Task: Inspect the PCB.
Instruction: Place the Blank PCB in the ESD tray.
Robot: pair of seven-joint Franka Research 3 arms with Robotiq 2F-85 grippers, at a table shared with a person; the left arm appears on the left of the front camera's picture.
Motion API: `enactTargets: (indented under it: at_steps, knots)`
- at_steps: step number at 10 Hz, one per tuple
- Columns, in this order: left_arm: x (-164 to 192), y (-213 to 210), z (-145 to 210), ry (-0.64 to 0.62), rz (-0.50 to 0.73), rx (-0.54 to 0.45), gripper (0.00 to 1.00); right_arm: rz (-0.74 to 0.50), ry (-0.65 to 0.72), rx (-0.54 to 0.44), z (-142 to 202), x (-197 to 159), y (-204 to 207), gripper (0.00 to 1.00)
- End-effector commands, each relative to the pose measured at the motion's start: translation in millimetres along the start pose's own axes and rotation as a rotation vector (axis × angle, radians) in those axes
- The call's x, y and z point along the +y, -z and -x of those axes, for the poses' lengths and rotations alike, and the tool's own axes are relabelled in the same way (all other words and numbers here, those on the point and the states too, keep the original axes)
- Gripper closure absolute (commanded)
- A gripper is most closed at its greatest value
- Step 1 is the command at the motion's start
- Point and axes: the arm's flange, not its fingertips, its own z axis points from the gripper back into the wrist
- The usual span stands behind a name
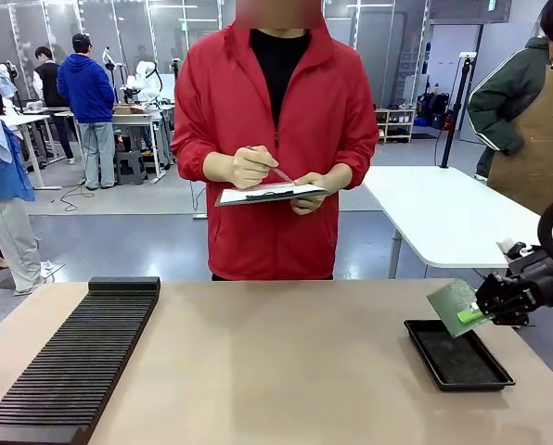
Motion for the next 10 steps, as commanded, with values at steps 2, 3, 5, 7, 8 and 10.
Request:
enactTargets:
  at_steps: [2,3,5,7,8,10]
  knots:
    - [0,-1,1,-0.009,-0.002,0.0,0.0,0.032,0.027,0.008,-9,-26,20,0.97]
    - [0,-1,1,-0.009,-0.002,0.0,0.0,0.04,0.032,0.016,-11,-32,29,0.97]
    - [0,-1,1,-0.009,-0.002,0.0,0.0,0.109,-0.005,0.005,-11,-33,43,0.97]
    - [0,-1,1,-0.009,-0.002,0.0,0.0,0.118,-0.007,0.015,-10,-37,51,0.97]
    - [0,-1,1,-0.009,-0.002,0.0,0.0,0.114,0.003,0.027,-9,-40,55,0.97]
    - [0,-1,1,-0.009,-0.002,0.0,0.0,0.117,0.007,0.038,-8,-40,64,0.97]
